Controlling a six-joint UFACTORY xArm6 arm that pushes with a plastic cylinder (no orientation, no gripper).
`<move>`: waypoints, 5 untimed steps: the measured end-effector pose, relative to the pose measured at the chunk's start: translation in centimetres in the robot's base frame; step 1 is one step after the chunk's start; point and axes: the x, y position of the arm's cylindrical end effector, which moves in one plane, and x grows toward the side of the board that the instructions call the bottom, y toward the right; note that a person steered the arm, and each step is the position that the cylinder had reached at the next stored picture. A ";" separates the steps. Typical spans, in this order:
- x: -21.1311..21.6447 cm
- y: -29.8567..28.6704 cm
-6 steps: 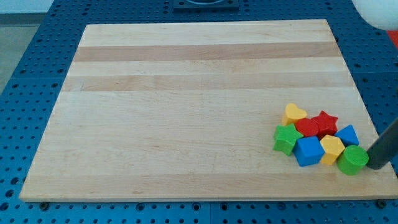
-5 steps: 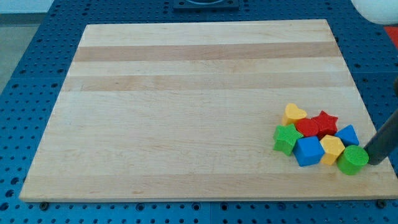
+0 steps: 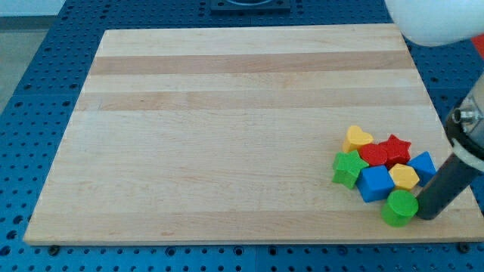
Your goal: Point your arm at the green circle
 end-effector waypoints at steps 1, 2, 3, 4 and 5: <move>1.4 -1.5; 1.7 -3.2; 1.3 -4.9; 1.3 -7.4; 1.1 -9.9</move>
